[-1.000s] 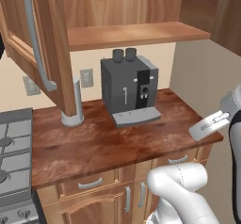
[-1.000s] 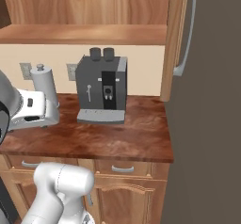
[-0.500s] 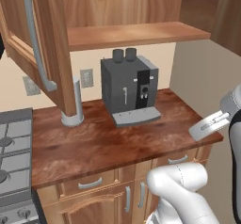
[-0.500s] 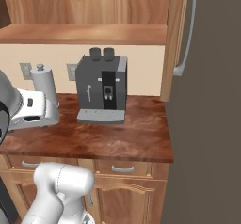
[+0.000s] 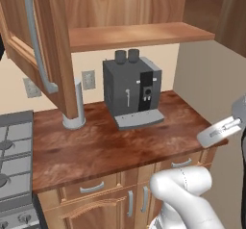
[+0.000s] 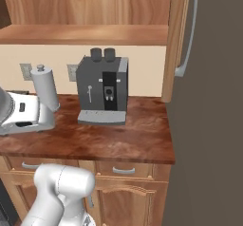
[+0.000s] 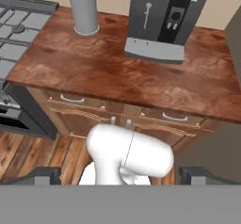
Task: Open the cabinet. Pick the sponge and place it next to the sink. Then close the cabinet.
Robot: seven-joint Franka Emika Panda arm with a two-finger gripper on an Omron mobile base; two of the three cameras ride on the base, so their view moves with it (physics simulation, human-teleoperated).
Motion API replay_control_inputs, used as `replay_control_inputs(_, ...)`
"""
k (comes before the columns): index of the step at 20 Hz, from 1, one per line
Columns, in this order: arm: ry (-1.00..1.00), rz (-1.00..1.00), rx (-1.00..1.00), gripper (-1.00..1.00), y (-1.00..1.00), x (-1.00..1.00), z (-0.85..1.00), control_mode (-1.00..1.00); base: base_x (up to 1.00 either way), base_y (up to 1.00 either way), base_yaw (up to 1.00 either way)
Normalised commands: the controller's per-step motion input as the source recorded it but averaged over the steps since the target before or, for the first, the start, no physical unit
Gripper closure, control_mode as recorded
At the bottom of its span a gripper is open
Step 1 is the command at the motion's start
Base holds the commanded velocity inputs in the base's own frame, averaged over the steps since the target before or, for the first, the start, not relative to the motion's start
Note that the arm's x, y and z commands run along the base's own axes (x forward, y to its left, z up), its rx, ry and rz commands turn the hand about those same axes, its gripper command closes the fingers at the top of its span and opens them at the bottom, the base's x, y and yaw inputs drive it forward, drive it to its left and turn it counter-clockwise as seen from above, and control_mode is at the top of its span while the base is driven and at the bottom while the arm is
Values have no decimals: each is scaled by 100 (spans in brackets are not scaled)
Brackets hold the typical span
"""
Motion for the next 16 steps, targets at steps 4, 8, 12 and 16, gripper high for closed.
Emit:
replay_control_inputs(4, 0, 0, -2, -100, 0, -19, 36, -100, 0, 0, 0)
replay_control_inputs(8, -1, 0, 0, -100, 11, -12, 47, -100, 0, 0, 0)
replay_control_inputs(12, -20, 0, 3, -100, 40, 20, 22, -100, 0, 0, 0)
replay_control_inputs(16, -29, 0, 9, -100, 46, 43, 4, -100, 0, 0, 0)
